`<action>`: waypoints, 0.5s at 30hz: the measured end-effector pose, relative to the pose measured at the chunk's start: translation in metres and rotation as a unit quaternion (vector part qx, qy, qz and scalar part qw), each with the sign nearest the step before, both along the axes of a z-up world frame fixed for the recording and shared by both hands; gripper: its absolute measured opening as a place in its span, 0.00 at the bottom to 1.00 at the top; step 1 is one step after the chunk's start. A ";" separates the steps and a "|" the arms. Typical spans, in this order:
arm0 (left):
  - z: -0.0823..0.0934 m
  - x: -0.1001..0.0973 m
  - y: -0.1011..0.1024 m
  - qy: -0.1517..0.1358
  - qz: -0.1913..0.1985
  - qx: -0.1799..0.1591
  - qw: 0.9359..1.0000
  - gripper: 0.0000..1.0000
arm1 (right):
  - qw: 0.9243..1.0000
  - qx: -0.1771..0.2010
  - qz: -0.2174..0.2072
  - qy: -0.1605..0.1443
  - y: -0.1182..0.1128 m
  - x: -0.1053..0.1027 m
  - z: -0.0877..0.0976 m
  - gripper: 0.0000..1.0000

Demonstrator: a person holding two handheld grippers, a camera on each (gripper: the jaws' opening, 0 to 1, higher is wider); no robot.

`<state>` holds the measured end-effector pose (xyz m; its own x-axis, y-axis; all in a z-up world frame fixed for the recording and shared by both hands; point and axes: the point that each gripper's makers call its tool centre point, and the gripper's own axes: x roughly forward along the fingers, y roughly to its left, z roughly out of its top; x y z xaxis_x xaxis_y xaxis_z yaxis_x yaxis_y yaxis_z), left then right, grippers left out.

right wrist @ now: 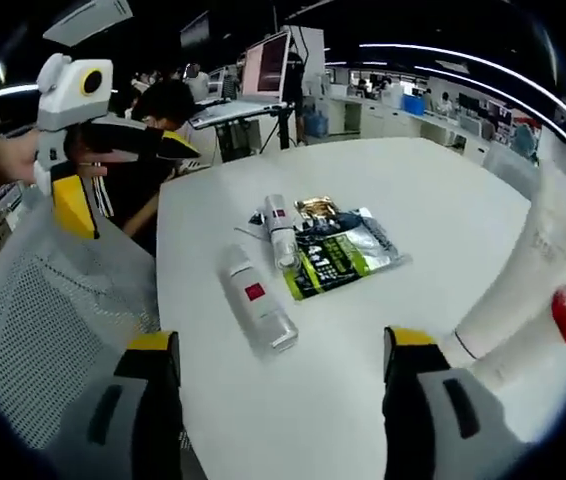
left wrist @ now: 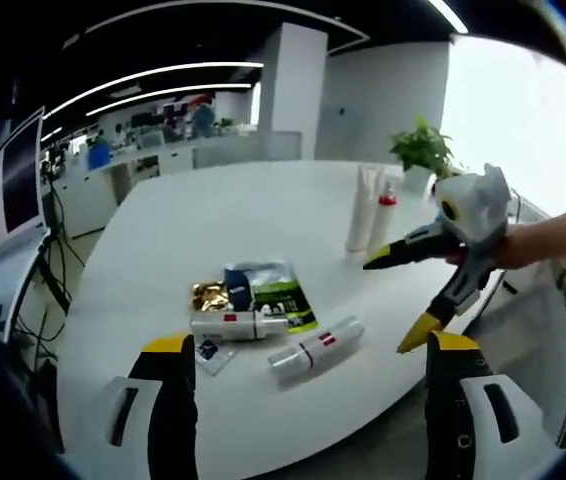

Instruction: Arrange the skincare products in the storage area until every visible bottle or jar stands upright without overlapping.

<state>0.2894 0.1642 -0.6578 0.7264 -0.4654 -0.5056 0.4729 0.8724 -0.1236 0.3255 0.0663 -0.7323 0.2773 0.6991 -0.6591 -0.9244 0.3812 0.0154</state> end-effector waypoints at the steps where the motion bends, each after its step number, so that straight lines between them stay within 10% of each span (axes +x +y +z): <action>1: 0.000 0.000 0.000 0.000 0.000 -0.001 1.000 0.93 | 1.000 -0.003 0.007 0.001 0.004 0.000 -0.002 0.81; 15: 0.000 0.002 0.002 0.005 0.006 -0.012 1.000 0.92 | 0.994 -0.044 0.104 0.011 0.050 0.001 -0.034 0.56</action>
<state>0.2911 0.1662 -0.6575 0.7272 -0.4685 -0.5017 0.4606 0.8749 -0.1493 0.3266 0.1159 -0.7665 0.1178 0.6797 -0.7240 -0.9831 0.1829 0.0117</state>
